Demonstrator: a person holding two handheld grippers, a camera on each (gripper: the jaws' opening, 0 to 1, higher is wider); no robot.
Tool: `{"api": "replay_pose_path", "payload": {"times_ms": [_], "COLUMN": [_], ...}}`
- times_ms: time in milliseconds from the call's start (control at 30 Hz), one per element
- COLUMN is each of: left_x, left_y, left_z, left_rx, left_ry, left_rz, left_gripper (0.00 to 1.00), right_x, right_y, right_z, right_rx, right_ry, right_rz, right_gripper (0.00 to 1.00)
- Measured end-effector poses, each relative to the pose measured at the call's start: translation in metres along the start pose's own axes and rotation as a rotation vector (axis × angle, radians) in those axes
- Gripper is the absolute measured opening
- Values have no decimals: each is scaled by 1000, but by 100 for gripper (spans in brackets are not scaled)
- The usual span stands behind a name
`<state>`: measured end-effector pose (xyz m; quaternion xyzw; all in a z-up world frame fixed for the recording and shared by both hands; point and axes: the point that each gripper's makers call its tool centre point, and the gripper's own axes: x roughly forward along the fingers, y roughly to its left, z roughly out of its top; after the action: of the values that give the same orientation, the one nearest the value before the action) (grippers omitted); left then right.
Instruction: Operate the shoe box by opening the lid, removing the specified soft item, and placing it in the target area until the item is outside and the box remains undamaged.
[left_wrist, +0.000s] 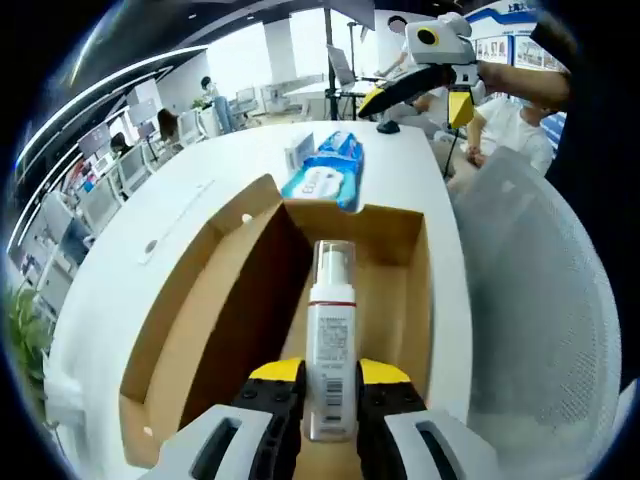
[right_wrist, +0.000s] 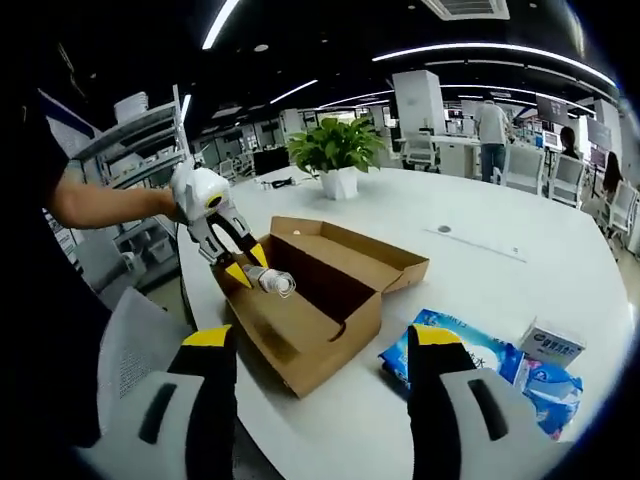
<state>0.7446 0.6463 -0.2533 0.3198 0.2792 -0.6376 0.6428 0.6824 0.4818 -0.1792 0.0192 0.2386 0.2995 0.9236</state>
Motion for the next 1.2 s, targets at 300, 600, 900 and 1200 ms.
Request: {"api": "replay_pose_path", "payload": {"times_ms": [300, 600, 900, 1200], "left_x": [-1, -4, -6, -11], "left_y": [-17, -35, -42, -47], "left_z": [29, 54, 62, 75], "left_rx": [-61, -115, -161, -226], "left_ry": [-124, -235, -311, -406], "left_rz": [0, -10, -22, -49], "left_gripper": [19, 19, 19, 19], "right_x": [10, 24, 38, 52], "right_y": [10, 28, 41, 52], "right_z": [7, 16, 24, 31], "right_rx": [7, 12, 13, 24], "right_ry": [-30, -72, -104, -127], "right_rz": [39, 102, 162, 217], "right_gripper": [56, 52, 45, 37]}}
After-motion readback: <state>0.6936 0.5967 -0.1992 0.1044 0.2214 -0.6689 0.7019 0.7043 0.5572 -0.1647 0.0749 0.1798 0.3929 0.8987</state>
